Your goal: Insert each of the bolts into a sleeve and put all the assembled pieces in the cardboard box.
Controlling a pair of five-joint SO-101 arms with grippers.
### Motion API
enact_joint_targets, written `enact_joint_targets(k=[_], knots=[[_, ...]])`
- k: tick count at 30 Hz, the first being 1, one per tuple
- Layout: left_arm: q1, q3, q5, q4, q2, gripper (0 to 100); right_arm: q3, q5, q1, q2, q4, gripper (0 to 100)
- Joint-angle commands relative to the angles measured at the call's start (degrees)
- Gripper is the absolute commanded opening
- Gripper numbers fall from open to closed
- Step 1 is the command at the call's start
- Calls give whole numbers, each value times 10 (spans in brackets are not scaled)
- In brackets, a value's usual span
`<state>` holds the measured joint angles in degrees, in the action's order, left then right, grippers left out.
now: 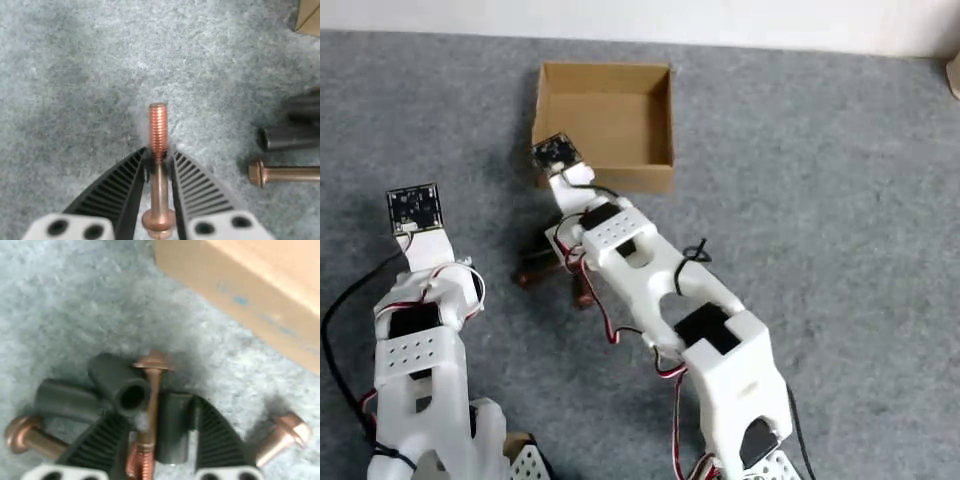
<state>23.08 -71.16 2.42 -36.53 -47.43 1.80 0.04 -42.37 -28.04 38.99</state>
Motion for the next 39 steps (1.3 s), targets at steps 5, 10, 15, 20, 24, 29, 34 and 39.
enact_joint_targets(k=[5, 10, 15, 20, 24, 29, 34, 39], knots=[[7, 15, 2, 14, -17, 5, -8, -4, -12, 5, 9, 4], [7, 15, 1, 14, -17, 5, -12, -4, -12, 8, 46, 4], [7, 14, 1, 28, -14, 5, -7, -4, -12, 68, 49, 4], [7, 14, 1, 28, -14, 5, 50, -4, -15, 126, 47, 4], [6, 13, 1, 29, -14, 5, 80, -4, -8, 167, 47, 4], [6, 13, 1, 29, -14, 5, 111, -4, 18, 239, 49, 4], [-16, 13, 1, 30, -13, 5, 156, -3, 29, 320, 47, 4], [-60, 11, 1, 48, -13, 5, 199, -2, 29, 399, 47, 4]])
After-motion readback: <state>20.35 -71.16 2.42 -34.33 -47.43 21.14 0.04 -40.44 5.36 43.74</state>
